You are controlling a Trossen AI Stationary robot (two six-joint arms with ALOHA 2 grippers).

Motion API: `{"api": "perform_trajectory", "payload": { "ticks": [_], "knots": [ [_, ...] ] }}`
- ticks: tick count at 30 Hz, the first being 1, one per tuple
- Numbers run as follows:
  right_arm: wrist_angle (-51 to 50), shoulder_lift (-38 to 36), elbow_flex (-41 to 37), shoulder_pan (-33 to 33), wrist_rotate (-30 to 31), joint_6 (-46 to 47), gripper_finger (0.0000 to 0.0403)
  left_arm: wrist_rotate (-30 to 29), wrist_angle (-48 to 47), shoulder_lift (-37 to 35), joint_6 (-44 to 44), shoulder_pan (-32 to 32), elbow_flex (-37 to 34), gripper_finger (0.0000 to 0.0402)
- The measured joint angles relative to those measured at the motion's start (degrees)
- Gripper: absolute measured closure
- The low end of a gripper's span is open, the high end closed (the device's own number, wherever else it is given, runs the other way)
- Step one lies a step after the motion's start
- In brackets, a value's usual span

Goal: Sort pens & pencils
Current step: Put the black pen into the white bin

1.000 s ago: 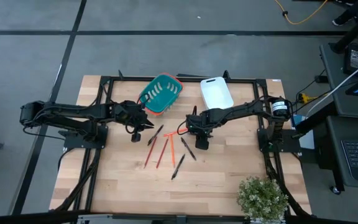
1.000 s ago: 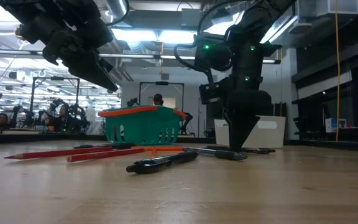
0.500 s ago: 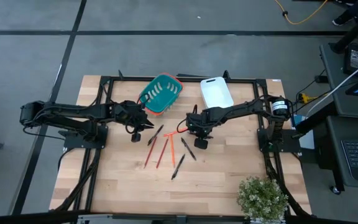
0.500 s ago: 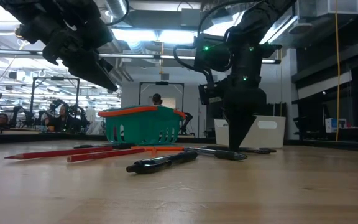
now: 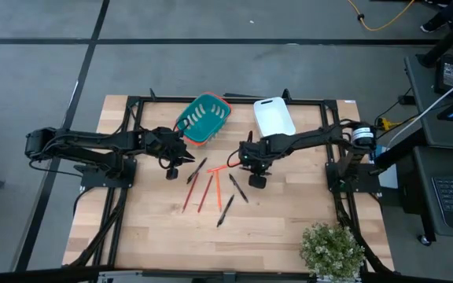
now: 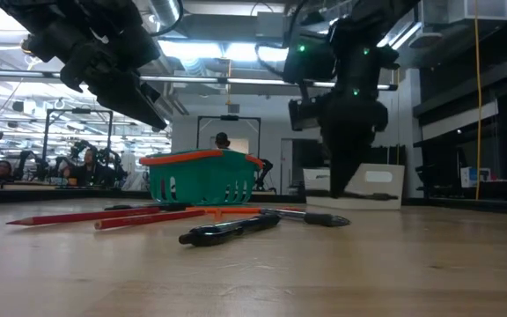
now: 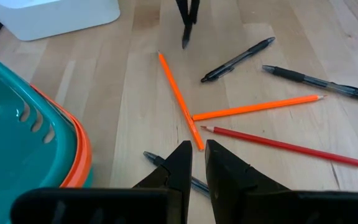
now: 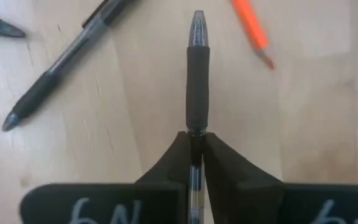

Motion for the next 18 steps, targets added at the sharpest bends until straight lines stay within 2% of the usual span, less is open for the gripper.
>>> {"api": "perform_trajectory", "payload": {
  "ticks": [4,18],
  "knots": [
    [-0.1,-2.5,0.0,0.0,1.2,0.4,0.0375,-0.8,0.0,0.0,0.0,0.0,0.0,0.0360],
    [-2.0,-16.0,-1.0,0.1,17.1,7.0,0.0375,-1.0,0.0,0.0,0.0,0.0,0.0,0.0360]
  ]
}}
